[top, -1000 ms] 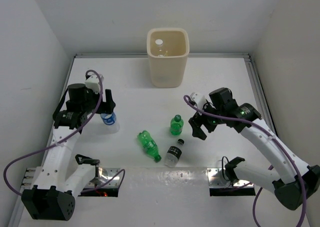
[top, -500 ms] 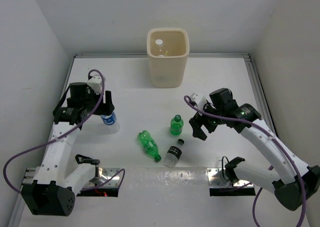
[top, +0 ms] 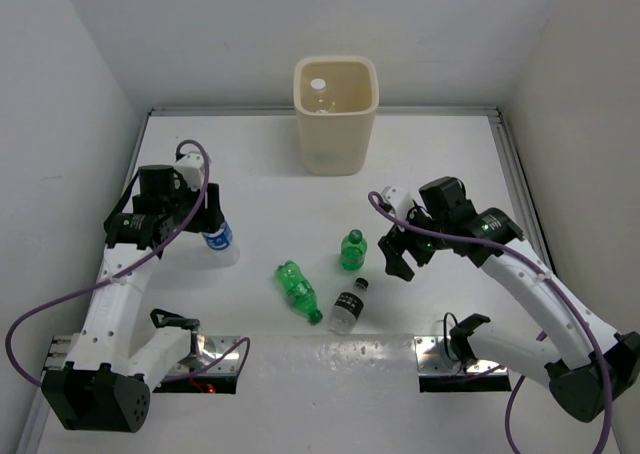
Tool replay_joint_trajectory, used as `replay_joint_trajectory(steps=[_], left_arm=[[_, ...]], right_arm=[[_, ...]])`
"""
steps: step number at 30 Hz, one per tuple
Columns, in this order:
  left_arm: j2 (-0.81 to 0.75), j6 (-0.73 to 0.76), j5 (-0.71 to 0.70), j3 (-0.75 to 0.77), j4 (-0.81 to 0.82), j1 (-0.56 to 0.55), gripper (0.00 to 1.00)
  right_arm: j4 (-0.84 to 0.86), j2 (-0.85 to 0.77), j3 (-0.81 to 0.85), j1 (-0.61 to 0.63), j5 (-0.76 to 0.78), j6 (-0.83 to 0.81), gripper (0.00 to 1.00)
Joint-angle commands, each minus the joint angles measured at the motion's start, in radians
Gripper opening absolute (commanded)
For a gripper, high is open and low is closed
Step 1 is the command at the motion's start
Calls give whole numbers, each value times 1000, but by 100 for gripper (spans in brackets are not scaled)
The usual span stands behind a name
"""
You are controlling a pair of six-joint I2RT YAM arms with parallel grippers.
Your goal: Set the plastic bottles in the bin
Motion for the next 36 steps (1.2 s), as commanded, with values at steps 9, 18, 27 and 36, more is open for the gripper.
replay_joint_trajectory(steps=[9,18,27,36], left_arm=[[4,17,1,53,2,12,41],[119,85,174,412,151,12,10],[370,-180,234,766,697,-88,0],[821,-233,273,1132,834,-270,0]], right_arm=[[34,-9,-4,-3,-1,-4,84],[25,5,14,-6,8,-15,83],[43,43,54,-78,-12,63,83],[23,111,114,-227,-99,114,83]])
